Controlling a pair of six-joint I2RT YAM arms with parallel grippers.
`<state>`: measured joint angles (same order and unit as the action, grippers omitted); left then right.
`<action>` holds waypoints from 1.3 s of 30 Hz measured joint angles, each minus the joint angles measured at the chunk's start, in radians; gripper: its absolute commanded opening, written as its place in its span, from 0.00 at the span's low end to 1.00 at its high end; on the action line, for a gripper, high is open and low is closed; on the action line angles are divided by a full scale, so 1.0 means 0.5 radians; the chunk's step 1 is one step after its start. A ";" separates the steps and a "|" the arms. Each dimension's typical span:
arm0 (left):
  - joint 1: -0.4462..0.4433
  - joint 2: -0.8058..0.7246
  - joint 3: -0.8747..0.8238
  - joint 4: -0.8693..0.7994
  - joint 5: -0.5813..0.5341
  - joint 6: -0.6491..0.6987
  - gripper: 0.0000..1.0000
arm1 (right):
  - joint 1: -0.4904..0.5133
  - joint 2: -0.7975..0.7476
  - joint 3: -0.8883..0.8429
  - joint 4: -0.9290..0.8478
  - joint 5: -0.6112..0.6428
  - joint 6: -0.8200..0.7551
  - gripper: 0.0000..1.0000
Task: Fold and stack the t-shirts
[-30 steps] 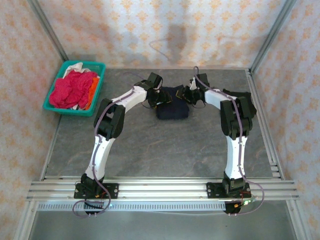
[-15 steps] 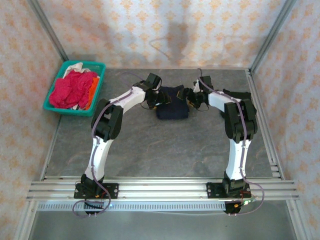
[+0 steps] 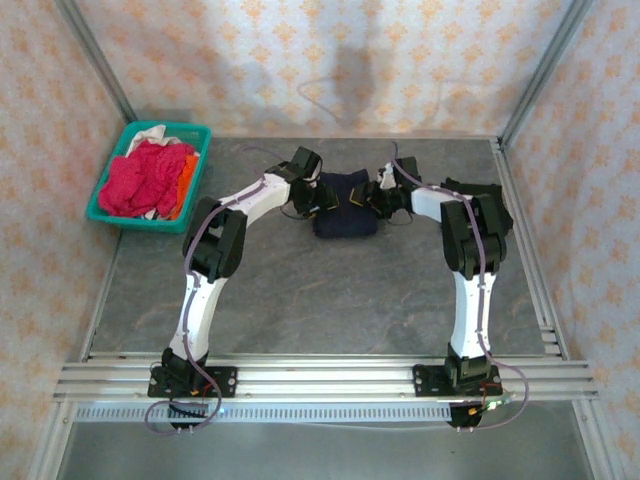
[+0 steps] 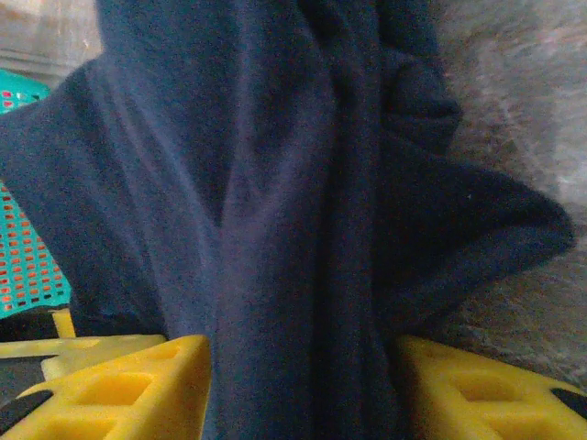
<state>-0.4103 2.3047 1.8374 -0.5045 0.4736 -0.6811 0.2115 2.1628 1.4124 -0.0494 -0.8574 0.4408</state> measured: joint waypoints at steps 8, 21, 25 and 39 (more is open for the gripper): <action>0.001 -0.009 -0.078 0.098 0.005 -0.007 0.63 | 0.000 0.079 0.002 0.145 -0.157 0.118 0.00; 0.050 -0.716 -0.724 0.144 -0.254 0.040 1.00 | -0.144 -0.160 0.050 -0.706 -0.081 -0.630 0.00; 0.057 -0.930 -0.893 0.182 -0.283 0.048 1.00 | -0.235 -0.296 0.120 -1.089 0.061 -0.934 0.00; -0.369 -1.190 -1.318 0.475 -0.301 0.053 1.00 | -0.414 -0.573 0.246 -1.514 0.512 -1.350 0.00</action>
<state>-0.5945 1.7096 1.1782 -0.2668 0.3229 -0.6544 0.0044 1.8763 1.5356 -0.8066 -0.6014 -0.2340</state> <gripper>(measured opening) 0.994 0.107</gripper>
